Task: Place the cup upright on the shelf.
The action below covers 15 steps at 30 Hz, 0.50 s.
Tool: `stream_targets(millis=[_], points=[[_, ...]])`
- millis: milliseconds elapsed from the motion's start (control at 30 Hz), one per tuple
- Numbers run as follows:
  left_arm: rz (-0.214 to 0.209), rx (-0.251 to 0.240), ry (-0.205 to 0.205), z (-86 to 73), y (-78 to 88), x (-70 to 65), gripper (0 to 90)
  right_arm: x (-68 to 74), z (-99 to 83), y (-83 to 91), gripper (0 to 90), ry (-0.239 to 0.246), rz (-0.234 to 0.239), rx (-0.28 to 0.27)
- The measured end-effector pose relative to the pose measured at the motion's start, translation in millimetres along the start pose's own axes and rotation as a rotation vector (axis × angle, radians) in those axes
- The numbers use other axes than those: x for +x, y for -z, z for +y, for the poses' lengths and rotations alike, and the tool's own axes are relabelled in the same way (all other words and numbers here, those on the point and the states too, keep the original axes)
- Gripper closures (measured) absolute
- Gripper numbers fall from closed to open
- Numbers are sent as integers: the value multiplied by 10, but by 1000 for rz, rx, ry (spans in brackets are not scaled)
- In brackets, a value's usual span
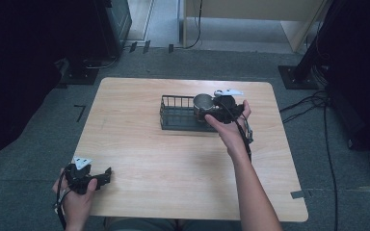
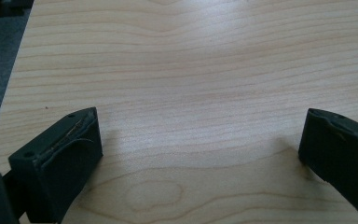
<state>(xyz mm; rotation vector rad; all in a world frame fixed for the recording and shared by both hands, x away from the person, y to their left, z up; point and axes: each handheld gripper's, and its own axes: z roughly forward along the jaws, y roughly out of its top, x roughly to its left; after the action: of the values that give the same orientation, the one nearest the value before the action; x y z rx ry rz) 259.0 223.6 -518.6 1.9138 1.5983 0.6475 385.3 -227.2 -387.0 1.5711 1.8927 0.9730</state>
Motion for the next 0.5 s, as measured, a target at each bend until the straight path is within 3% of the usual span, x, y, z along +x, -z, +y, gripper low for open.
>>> stream_targets(millis=[267, 500], points=[[0, 0, 1, 0, 0, 0, 0, -74, -132, 154, 0, 33, -26, -4], [0, 0, 0, 0, 0, 0, 0, -190, -341, 314, 0, 26, -34, -12]])
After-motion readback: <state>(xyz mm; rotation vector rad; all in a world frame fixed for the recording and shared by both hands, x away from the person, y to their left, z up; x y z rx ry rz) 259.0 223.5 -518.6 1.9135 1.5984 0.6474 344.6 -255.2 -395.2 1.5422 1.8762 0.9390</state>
